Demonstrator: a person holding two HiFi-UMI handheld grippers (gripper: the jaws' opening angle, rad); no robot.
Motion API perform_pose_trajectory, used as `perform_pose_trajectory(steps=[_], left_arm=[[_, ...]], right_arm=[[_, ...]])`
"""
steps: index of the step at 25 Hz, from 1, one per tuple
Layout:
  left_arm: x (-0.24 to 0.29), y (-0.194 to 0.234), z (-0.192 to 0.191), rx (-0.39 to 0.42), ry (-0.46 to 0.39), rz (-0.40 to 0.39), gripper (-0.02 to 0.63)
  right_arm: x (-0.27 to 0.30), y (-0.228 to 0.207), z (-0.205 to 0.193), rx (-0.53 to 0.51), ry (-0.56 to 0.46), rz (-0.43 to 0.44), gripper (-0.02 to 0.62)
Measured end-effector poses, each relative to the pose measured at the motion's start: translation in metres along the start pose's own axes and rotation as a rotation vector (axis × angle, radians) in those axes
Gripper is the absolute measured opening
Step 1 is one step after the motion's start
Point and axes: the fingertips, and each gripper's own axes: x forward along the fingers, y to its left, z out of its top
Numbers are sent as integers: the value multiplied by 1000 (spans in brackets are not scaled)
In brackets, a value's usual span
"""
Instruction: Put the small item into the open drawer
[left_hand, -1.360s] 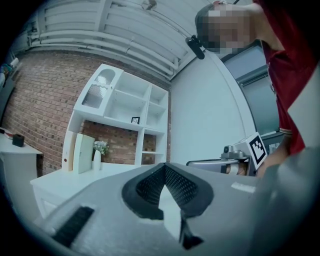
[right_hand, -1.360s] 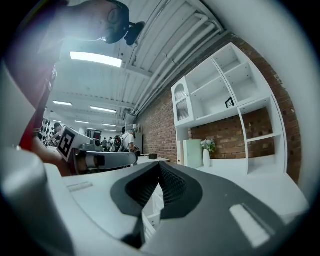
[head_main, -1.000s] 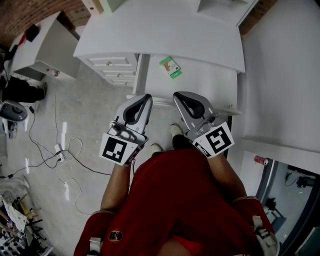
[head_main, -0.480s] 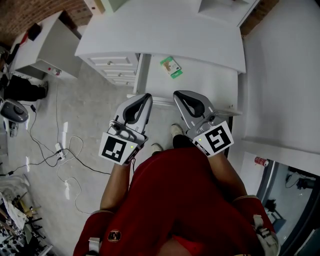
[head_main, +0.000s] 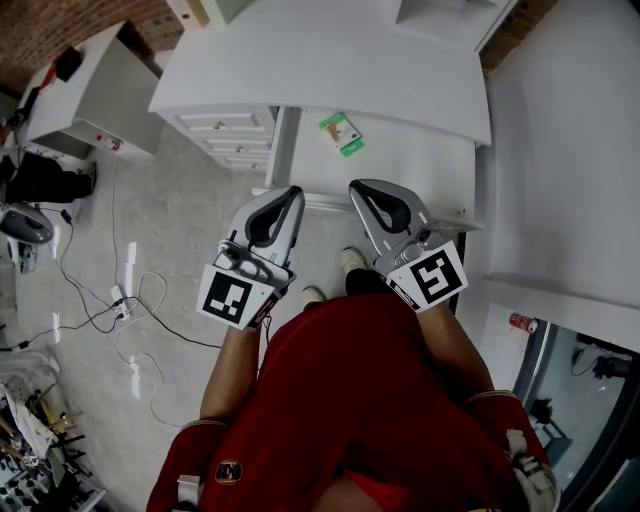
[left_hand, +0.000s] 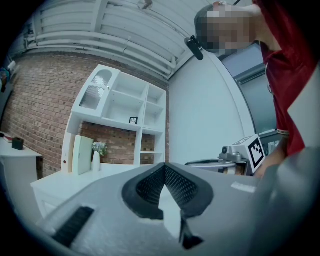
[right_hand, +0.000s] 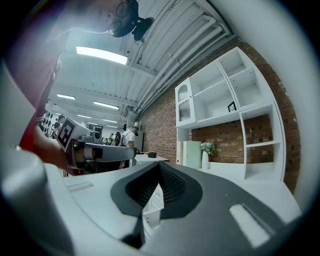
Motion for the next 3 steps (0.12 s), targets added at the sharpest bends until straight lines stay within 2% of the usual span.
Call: perform_pose_trajectory(steps=[3], left_arm=[[2, 2, -1, -3, 1, 5, 2]], right_arm=[[0, -3, -2, -2, 5, -3, 11]])
